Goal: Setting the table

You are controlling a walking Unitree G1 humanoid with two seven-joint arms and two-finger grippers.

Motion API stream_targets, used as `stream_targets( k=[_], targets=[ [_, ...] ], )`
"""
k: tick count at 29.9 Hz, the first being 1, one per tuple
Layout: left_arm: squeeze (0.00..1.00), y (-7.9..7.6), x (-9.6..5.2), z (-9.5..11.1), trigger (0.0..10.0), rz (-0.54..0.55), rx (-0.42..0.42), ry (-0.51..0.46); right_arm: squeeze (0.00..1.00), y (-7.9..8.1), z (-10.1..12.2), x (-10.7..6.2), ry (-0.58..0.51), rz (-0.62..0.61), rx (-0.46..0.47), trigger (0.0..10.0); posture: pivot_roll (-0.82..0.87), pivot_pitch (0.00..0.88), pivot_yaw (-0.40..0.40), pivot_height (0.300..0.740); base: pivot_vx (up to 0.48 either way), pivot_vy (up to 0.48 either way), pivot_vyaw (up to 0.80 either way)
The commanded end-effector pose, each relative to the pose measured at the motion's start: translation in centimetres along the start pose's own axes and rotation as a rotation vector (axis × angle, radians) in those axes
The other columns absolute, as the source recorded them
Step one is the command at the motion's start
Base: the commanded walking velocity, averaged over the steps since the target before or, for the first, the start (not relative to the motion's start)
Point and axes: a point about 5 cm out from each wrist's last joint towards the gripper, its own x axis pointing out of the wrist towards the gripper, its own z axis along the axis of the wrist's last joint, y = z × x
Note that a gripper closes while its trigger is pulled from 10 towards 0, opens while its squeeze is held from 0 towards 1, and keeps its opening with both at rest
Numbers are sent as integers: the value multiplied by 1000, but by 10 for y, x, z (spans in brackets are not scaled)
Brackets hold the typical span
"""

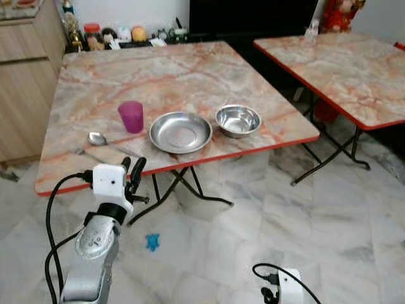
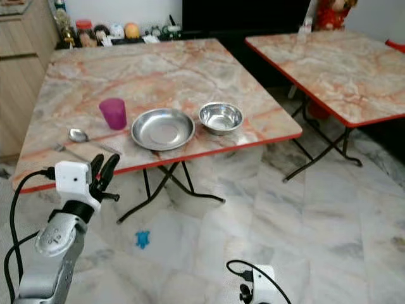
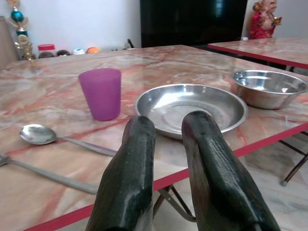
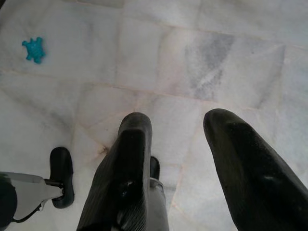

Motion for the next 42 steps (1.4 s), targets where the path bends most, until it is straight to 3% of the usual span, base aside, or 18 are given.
stream_targets(
  k=[1,42],
  targets=[
    [0,-2,0,1,10000,-8,-6,4,0,-4,-4,-1,17,-13,8,10000,156,43,-70,740,0,0,0],
    [0,-2,0,3,10000,-7,-7,-10,0,11,-10,-1,26,19,-31,10000,160,42,-72,740,268,0,0]
  ],
)
